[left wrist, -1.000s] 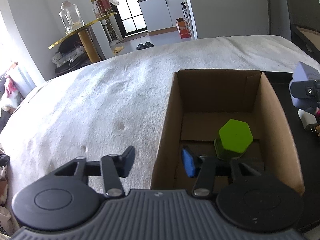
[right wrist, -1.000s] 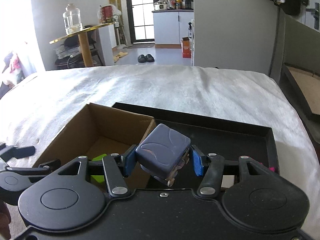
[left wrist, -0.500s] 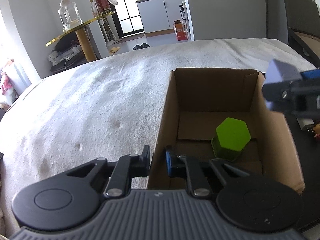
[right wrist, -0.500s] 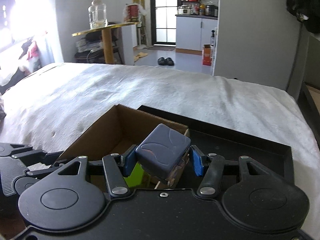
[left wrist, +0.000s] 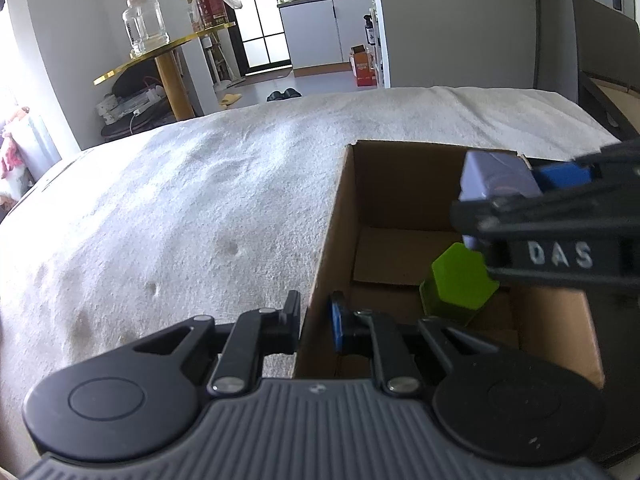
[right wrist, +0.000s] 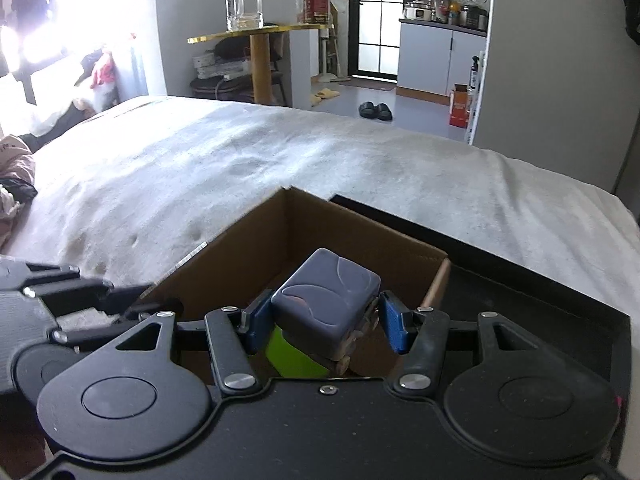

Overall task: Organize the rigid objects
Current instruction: 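Carry the lavender cube with the right gripper into the box and release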

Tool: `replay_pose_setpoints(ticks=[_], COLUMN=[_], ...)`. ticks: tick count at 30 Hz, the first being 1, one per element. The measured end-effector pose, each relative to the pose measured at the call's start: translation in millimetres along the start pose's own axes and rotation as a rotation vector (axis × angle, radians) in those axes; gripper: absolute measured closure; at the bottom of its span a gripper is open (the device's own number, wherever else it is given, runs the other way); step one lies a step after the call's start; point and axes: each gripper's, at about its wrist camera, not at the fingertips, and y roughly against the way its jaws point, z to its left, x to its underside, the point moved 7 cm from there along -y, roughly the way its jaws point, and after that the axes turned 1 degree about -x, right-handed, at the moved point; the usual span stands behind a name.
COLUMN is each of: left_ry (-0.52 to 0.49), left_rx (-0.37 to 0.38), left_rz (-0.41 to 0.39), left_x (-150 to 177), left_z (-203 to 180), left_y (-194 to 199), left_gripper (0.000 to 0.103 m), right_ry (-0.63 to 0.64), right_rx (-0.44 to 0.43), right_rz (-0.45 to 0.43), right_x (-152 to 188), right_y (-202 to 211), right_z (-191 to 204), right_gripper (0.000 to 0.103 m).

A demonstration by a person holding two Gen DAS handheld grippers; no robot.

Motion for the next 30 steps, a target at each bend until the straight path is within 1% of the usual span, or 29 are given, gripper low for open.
replay_pose_setpoints(ticks=[2, 5, 9, 11, 12, 16, 23, 27, 30], left_ry=[0.002, -0.001, 0.001, -0.002, 0.002, -0.001, -0.009, -0.029, -0.043], left_rx=[0.0, 0.001, 0.009, -0.004, 0.005, -0.007, -0.015, -0.029, -0.038], left_rz=[0.0, 0.001, 0.001, -0.001, -0.001, 0.002, 0.01, 0.011, 0.009], left_x=[0, -1, -2, -1, -1, -2, -3, -3, -2], left_z=[0, 0, 0, 1, 1, -1, -3, -5, -6], left_y=[-1, -2, -2, -3, -3, -2, -2, -2, -2], left_gripper=[0.088, 0.088, 0.089, 0.088, 0.089, 0.089, 0.089, 0.089, 0.089], right_ry=[0.002, 0.008, -0.023, -0.037, -0.047, -0.076, -0.139, -0.143, -0.172], right_rx=[-0.002, 0.014, 0.024, 0.029, 0.033, 0.049, 0.081, 0.11, 0.124], right_rz=[-0.007, -0.041, -0.035, -0.034, -0.032, -0.028, -0.027, -0.021, -0.017], right_x=[-4, -10, -8, -5, -3, 4, 18, 27, 35], right_y=[-1, 3, 6, 9, 11, 18, 34, 40, 45], right_z=[0, -2, -11, -15, -18, -29, -53, -65, -77], right_gripper=[0.048, 0.046, 0.046, 0.046, 0.046, 0.045, 0.044, 0.044, 0.044])
